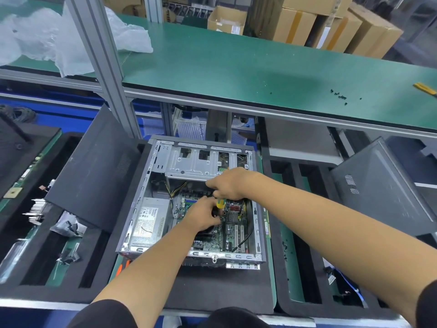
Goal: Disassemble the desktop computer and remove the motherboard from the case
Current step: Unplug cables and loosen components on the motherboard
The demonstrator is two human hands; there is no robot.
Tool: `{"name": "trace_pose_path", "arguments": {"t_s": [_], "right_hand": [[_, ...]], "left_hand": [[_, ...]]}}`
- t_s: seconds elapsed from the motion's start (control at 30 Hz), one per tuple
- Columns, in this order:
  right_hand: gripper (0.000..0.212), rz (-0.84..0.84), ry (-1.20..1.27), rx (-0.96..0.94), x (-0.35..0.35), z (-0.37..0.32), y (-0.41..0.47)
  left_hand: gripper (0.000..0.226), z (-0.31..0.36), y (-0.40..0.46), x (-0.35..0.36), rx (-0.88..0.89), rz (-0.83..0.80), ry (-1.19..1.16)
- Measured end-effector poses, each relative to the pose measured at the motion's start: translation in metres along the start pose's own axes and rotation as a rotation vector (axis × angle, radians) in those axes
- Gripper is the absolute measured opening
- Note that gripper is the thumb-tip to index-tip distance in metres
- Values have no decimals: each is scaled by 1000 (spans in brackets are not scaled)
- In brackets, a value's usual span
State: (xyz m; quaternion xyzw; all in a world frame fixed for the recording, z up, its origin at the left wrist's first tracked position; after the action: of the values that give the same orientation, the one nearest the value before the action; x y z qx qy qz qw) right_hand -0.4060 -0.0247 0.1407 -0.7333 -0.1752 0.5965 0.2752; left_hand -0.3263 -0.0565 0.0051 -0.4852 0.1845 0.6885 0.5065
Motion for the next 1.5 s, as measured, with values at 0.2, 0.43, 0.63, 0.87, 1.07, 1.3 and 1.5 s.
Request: {"name": "trace_pose_path", "arguments": {"t_s": [0.2, 0.43, 0.63, 0.87, 1.07, 1.3, 1.5], "right_hand": [[14, 62, 200, -144, -5, 4, -7], [28, -44, 465, -130, 8, -3, -8], [33, 74, 80, 116, 1, 1, -4], [21, -1, -107, -3, -1, -19, -1], [19, 2, 15, -106, -1, -15, -5], [54, 48, 88, -51, 4, -15, -4], [34, 27, 109, 113, 7, 1, -3]], "left_hand": [[15, 2, 0, -2, 16, -1, 16], [16, -2, 0, 2, -19, -5, -30], [14, -1, 1, 2, -25, -33, -14], [16, -1, 2, 1, -13, 5, -7], [13, -1, 0, 1, -8, -11, -32], [14, -1, 0, 1, 5, 0, -52], [12, 1, 0, 1, 32, 19, -33]]}}
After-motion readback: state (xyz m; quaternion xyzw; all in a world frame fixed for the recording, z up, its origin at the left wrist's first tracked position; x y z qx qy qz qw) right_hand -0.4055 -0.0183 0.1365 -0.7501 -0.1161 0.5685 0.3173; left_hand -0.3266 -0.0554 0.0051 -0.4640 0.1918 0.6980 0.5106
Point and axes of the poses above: each hand's wrist, its own y-axis towards the middle knuckle, its own x-axis out of the palm, z = x × y, the point moved 5 cm from there along y, towards the middle knuckle, and after that the axes turned 13 degrees about y, right-handed, at the moved point
